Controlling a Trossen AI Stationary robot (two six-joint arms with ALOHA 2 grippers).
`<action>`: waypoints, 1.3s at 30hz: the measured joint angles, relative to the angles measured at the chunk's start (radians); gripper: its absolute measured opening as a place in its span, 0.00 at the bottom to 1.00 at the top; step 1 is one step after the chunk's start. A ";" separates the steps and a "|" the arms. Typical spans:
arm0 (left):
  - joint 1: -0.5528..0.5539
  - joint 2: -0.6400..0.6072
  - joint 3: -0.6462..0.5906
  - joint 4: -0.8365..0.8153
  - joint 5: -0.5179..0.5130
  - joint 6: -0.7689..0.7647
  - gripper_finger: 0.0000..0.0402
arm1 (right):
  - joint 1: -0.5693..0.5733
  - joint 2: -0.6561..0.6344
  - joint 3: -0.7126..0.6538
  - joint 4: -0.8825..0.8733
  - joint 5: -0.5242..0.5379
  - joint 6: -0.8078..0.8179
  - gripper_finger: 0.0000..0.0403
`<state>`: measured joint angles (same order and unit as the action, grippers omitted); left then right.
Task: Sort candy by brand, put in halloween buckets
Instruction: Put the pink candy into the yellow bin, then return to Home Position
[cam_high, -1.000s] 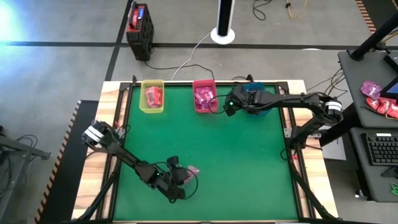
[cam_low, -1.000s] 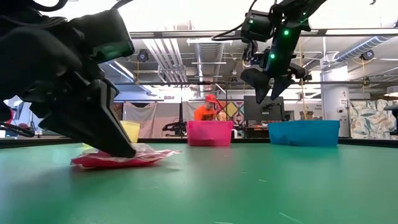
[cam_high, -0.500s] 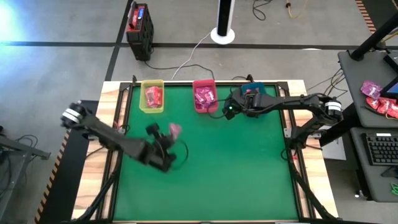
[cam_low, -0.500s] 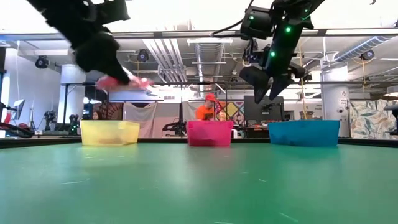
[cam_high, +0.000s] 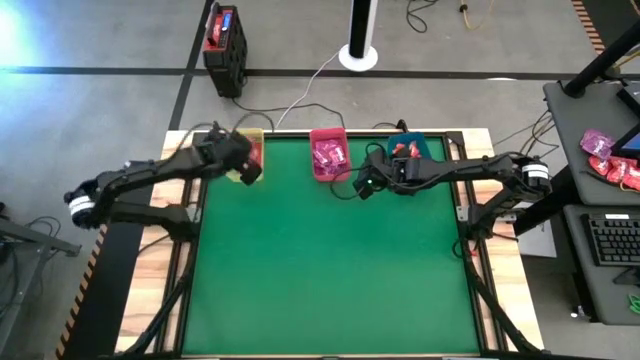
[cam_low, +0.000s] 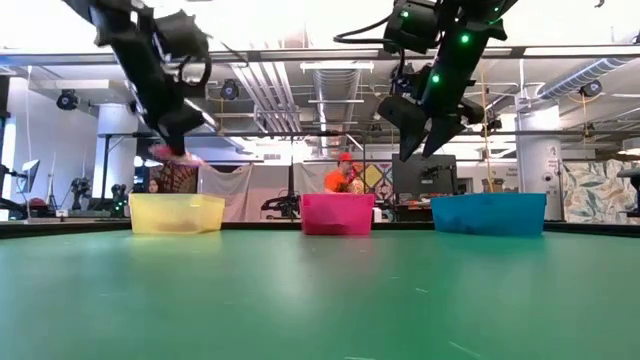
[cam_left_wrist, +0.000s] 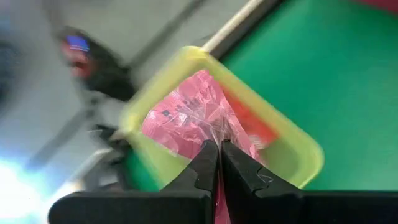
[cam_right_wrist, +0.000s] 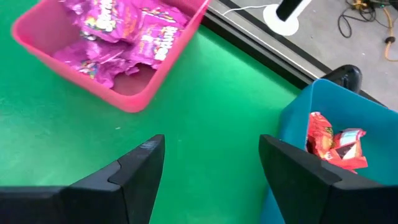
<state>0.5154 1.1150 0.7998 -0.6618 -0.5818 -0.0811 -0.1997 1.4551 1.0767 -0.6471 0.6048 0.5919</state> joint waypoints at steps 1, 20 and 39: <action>0.059 -0.003 -0.019 0.048 0.091 0.035 0.00 | 0.004 0.000 0.000 0.002 0.000 0.000 0.63; 0.242 -0.007 -0.046 0.139 0.272 0.035 0.30 | 0.031 0.002 -0.014 0.012 0.002 -0.021 0.66; -0.646 -0.796 -0.437 0.605 0.078 0.145 0.33 | 0.182 -0.424 -0.606 1.044 -0.220 -0.553 0.64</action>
<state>-0.1304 0.3195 0.3631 -0.0566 -0.5034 0.0643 -0.0172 1.0309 0.4712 0.3970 0.3850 0.0389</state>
